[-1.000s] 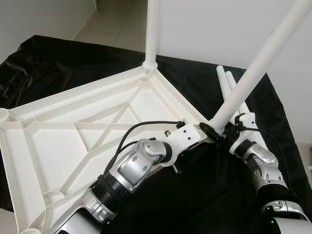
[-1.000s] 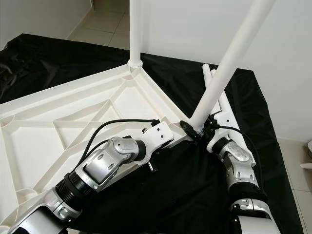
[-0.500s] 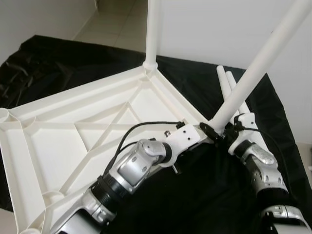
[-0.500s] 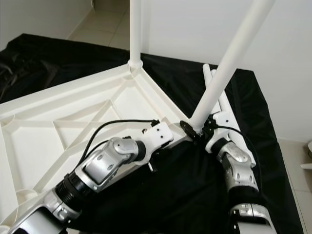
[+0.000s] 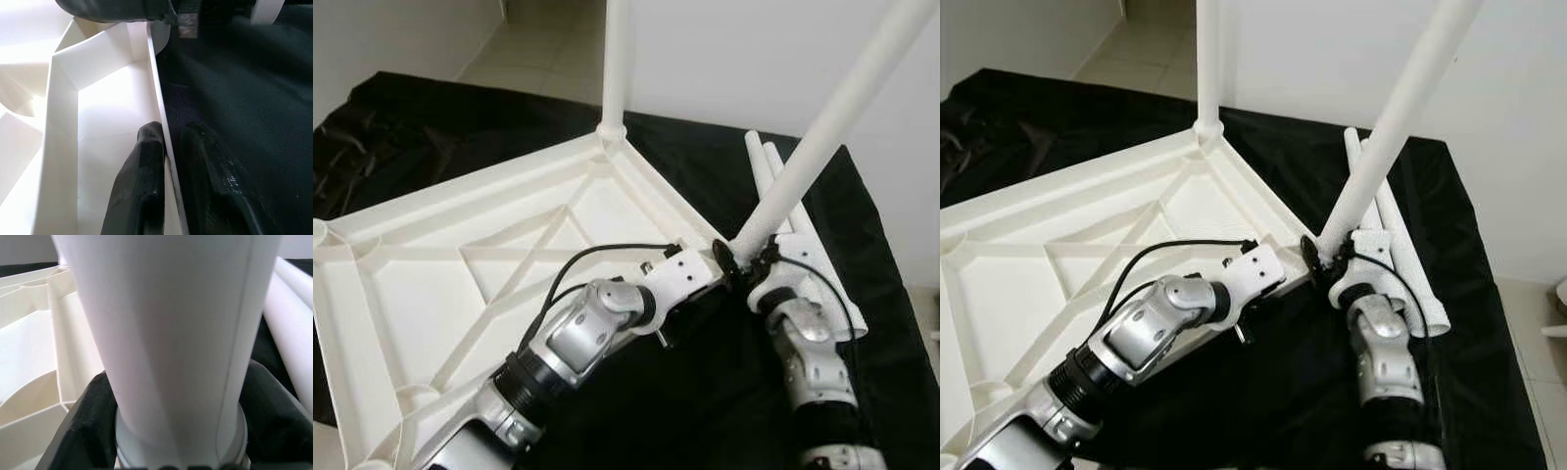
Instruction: Building children table
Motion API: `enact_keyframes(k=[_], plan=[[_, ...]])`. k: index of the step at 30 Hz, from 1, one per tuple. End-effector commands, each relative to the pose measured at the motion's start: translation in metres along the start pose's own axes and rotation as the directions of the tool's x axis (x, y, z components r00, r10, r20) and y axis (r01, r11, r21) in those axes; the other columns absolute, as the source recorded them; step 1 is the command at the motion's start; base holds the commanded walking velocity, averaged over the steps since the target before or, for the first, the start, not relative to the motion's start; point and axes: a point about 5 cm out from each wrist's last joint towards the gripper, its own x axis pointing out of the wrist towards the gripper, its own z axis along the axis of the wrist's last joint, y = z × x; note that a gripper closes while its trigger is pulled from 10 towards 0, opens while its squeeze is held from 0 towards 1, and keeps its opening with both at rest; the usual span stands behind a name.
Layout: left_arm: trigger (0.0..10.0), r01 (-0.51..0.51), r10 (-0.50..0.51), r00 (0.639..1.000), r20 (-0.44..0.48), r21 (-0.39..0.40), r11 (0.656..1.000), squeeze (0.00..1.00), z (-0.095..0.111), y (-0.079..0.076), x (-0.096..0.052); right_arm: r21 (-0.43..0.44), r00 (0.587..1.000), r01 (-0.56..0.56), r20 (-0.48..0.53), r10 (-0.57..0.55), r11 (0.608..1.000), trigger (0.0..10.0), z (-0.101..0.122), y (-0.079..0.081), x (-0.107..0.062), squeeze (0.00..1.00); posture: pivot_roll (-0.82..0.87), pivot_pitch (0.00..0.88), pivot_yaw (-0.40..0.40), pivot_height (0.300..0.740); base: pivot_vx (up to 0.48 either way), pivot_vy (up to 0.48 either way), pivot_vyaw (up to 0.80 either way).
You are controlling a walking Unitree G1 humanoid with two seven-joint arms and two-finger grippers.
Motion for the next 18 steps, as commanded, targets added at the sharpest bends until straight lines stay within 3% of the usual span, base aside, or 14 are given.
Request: enact_keyframes(k=[1, 3, 6, 8, 12, 18], plan=[[10.0, 0.137, -0.144, 0.984, -0.104, -0.070, 0.988, 0.00, -0.026, -0.022, 0.011, 0.011, 0.992, 0.118, -0.046, -0.118, 0.993, 10.0, -0.006, 0.005, -0.002, 0.00, 0.00, 0.091, -0.055, 0.740, 0.000, 0.000, 0.00], [10.0, 0.134, -0.141, 0.984, -0.105, -0.072, 0.988, 0.00, -0.026, -0.021, 0.010, 0.031, 0.978, 0.200, -0.068, -0.197, 0.979, 10.0, -0.008, 0.013, -0.001, 0.00, 0.00, 0.096, -0.055, 0.740, 0.000, 0.000, 0.00], [10.0, 0.133, -0.140, 0.985, -0.105, -0.073, 0.988, 0.00, -0.026, -0.021, 0.010, 0.051, 0.970, 0.236, -0.077, -0.231, 0.970, 10.0, -0.008, 0.016, -0.001, 0.00, 0.00, 0.096, -0.055, 0.740, 0.000, 0.000, 0.00], [10.0, 0.129, -0.137, 0.985, -0.105, -0.076, 0.989, 0.00, -0.027, -0.021, 0.010, 0.072, 0.958, 0.277, -0.092, -0.270, 0.958, 10.0, -0.008, 0.028, 0.001, 0.00, 0.01, 0.102, -0.053, 0.740, 0.000, 0.000, 0.00], [10.0, 0.126, -0.134, 0.985, -0.106, -0.079, 0.989, 0.00, -0.027, -0.020, 0.009, 0.072, 0.959, 0.275, -0.088, -0.269, 0.959, 10.0, -0.005, 0.037, 0.003, 0.00, 0.01, 0.103, -0.052, 0.740, 0.000, 0.000, 0.00], [10.0, 0.127, -0.135, 0.985, -0.107, -0.077, 0.989, 0.00, -0.027, -0.020, 0.010, 0.085, 0.967, 0.252, -0.065, -0.248, 0.964, 10.0, 0.000, 0.034, 0.003, 0.00, 0.00, 0.102, -0.051, 0.740, 0.000, 0.000, 0.00]])
